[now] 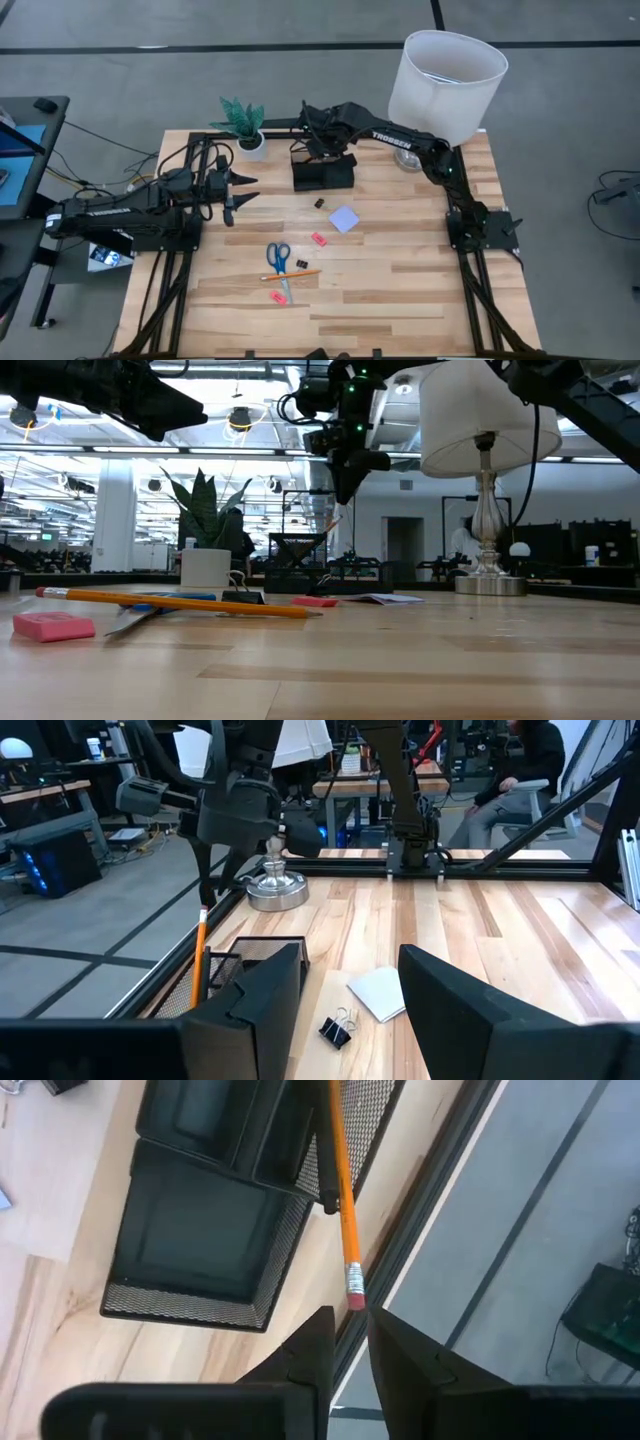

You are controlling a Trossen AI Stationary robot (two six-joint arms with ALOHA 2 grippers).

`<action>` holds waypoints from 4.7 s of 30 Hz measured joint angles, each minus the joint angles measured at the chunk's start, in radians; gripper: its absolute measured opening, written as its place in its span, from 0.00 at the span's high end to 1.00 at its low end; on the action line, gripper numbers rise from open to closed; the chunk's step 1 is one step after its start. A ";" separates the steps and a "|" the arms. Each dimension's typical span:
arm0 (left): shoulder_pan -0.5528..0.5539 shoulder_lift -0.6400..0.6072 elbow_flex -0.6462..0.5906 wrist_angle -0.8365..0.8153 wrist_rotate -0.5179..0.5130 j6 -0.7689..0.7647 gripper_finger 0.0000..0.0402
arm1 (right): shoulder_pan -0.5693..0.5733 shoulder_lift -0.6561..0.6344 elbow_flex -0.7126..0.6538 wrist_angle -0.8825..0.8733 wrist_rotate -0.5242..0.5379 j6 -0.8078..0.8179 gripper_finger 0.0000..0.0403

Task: Pick and place office supplies into organizer
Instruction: Put the yellow pencil into the black desk organizer

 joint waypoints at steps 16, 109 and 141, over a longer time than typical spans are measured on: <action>0.000 0.000 0.000 -0.026 0.000 -0.003 0.59 | 0.070 -0.090 -0.001 -0.082 0.077 0.193 0.84; -1.114 0.822 0.032 0.118 -0.687 -0.837 0.59 | 0.909 -0.724 -1.326 0.699 0.418 1.487 0.84; -1.212 0.938 -0.010 0.124 -0.886 -0.995 0.59 | 0.909 -0.724 -1.326 0.739 0.415 1.497 0.84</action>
